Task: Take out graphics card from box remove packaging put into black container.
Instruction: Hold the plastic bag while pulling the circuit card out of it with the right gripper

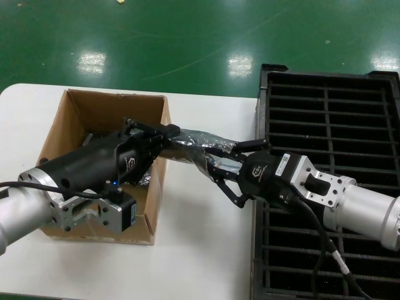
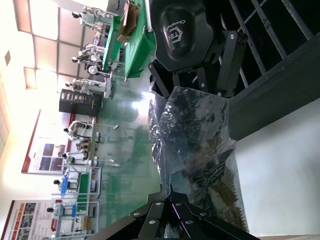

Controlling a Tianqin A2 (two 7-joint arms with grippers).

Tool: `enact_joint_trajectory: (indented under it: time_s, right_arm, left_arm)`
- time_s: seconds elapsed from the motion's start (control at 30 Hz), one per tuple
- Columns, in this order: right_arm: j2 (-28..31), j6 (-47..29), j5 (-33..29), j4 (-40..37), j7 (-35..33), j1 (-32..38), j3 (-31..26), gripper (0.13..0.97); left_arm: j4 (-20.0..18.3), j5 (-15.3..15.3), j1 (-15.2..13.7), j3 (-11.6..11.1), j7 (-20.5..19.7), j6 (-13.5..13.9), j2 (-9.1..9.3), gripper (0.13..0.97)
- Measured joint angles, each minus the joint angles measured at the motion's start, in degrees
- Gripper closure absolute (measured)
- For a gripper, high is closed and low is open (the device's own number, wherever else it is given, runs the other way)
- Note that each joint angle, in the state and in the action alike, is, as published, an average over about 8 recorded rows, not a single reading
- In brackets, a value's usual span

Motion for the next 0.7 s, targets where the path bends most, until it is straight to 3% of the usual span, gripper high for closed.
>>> enact_joint_trajectory:
  time_s: [0.23, 0.7]
  right_arm:
    - [-0.87, 0.08, 0.16, -1.26, 0.35, 0.91, -0.05, 0.835]
    - [-4.13, 0.16, 0.56, -6.83, 0.78, 3.64, -0.59, 0.863]
  left_arm:
    - [0.00, 0.00, 0.00, 0.00, 0.00, 0.00, 0.00, 0.957]
    - [0.00, 0.00, 0.00, 0.00, 0.00, 0.00, 0.00, 0.957]
